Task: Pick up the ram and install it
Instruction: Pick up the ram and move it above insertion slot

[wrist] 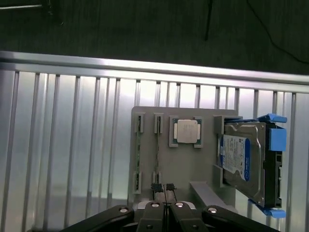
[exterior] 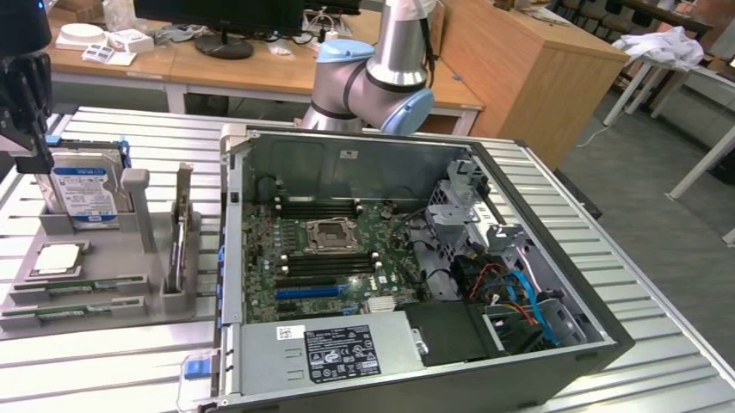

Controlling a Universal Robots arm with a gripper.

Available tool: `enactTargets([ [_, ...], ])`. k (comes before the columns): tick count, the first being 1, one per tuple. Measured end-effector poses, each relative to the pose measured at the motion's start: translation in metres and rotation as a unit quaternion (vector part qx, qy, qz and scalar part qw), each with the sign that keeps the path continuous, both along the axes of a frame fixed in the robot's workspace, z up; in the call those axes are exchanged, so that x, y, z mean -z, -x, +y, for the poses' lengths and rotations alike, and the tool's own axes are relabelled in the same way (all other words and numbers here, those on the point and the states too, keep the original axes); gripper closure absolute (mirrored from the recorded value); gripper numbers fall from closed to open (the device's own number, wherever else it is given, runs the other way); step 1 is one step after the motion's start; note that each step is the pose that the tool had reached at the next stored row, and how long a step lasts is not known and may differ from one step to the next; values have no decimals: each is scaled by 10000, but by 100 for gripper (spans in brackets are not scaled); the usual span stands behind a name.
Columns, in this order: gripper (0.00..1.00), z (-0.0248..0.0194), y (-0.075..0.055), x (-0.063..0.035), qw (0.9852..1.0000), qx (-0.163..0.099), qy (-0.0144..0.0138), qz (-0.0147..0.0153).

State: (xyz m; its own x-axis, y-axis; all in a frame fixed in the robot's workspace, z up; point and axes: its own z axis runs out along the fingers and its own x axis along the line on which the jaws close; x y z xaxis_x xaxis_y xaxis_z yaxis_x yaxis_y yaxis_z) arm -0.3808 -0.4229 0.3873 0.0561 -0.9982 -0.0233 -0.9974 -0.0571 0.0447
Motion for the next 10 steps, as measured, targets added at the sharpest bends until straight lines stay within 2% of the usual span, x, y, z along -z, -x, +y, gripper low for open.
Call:
enactTargets([
  [10,89,0,0,1,10000,-1,0,0],
])
